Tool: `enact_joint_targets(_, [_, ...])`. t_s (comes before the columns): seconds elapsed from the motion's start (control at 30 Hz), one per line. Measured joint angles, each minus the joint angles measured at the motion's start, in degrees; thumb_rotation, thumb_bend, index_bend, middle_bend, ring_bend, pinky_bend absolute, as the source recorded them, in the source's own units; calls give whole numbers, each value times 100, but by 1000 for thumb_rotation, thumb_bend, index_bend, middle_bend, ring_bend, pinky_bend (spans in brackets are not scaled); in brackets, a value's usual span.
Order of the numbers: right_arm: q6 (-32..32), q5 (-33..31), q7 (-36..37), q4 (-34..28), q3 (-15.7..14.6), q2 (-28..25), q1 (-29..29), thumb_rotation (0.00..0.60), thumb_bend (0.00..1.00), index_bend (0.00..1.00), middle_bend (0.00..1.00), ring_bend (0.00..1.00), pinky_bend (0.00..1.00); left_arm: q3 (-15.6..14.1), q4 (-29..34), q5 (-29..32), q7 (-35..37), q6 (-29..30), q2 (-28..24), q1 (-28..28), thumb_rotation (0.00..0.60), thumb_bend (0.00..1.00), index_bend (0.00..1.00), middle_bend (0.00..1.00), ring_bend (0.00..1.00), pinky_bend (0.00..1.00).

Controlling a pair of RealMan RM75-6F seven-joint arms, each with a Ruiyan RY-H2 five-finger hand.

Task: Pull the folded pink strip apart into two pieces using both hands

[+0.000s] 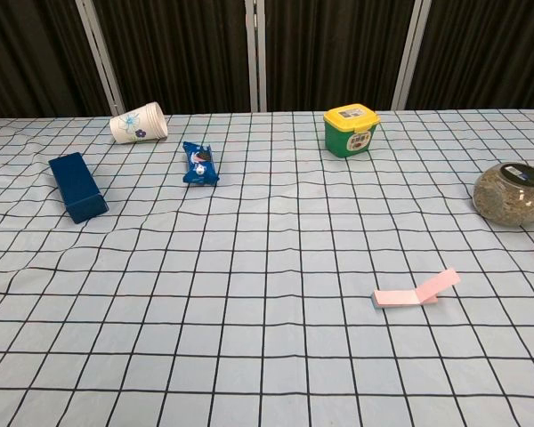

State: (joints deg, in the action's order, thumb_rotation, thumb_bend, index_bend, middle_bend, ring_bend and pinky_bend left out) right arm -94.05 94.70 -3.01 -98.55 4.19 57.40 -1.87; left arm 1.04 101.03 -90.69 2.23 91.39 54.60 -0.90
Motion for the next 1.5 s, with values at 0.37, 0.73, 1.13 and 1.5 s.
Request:
enact_joint_targets(0.37, [337,20,-23,49,-65,99,-133,600,0,135,0,0,0,12,-38,80,-28,-128,38,-49,600,0,0,0,0,0])
enact_joint_targets(0.73, [1837,1339,787,1113,-260,792,-1699,600,142,440,70,0,0,112,-111,302,-54,-358,130,-184,600,0,0,0,0,0])
enact_joint_targets(1.13, [2451,2091,1082,2585,-356,2197,-2887,600,229,456,95,0,0,175,-234,588,-184,-637,251,-301,600,0,0,0,0,0])
enact_joint_targets(1.5, [2587,2336,870,3500,-581,2780,-3321,600,280,467,103,0,0,212,-304,802,-240,-838,306,-382,600,0,0,0,0,0])
